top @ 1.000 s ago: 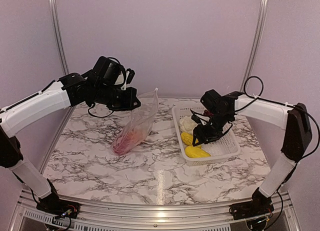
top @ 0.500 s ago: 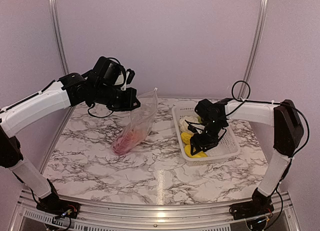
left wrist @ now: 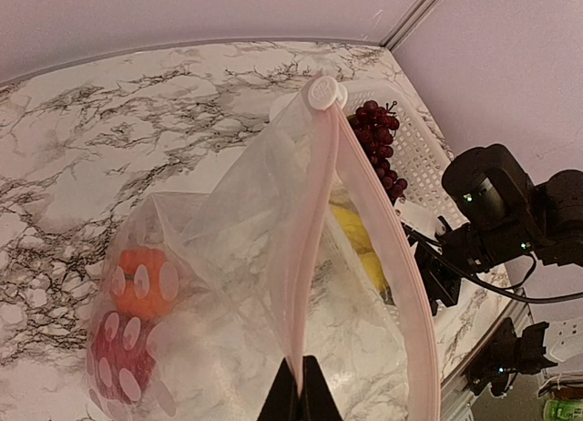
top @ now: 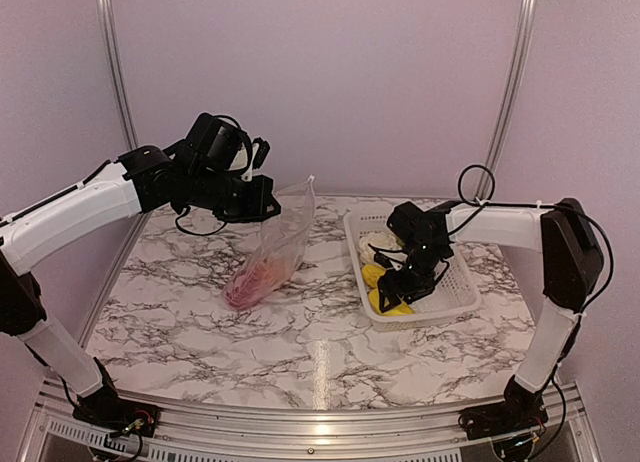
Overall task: Place the food in the zip-top bag and seal the zipper
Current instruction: Pick up the fake fruit from the bin, then place the fake fruit in the zipper food storage bag.
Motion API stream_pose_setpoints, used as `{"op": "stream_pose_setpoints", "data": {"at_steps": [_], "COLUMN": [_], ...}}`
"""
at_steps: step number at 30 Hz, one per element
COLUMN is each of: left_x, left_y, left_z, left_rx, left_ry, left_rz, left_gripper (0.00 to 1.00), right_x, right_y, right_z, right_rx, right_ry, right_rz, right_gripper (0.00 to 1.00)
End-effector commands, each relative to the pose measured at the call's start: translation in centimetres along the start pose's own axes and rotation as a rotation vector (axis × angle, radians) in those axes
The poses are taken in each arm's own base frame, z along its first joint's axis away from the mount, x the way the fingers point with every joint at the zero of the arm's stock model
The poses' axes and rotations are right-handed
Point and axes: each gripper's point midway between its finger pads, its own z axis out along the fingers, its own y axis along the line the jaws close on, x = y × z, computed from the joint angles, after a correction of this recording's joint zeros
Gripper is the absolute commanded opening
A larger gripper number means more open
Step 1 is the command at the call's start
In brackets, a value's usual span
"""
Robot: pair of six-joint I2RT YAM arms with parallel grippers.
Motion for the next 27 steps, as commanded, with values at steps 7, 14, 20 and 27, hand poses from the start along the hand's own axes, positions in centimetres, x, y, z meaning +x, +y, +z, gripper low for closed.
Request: {"op": "stream_pose_setpoints", "data": {"at_steps": [7, 14, 20, 27], "left_x": [0.1, 0.1, -0.3, -0.5], "left_y": [0.0, 0.1, 0.4, 0.3], "left_z": [-0.3, -0.3, -0.3, 0.0], "left_rx": [-0.006, -0.007, -0.026, -0.026], "left_ry": [0.014, 0.013, -0.009, -0.014], "left_rz": [-0.004, -0.016, -0.023, -0.026], "left_gripper": [0.00, 0.00, 0.00, 0.00], "right_x": [-0.8, -2.0, -3.3, -7.7], "right_y": [0.6, 0.5, 1.7, 5.8], "right_z": [0.3, -4.7, -8.7, -17.4], "right_rx": [-0.017, 0.036, 0.016, -0.125], "right_ry": [-0.040, -0.137, -0.229, -0.526], "right_rz": [-0.004, -0.001, -0.023, -0.073], "right_gripper": [0.68, 0.62, 0.60, 0.56]}}
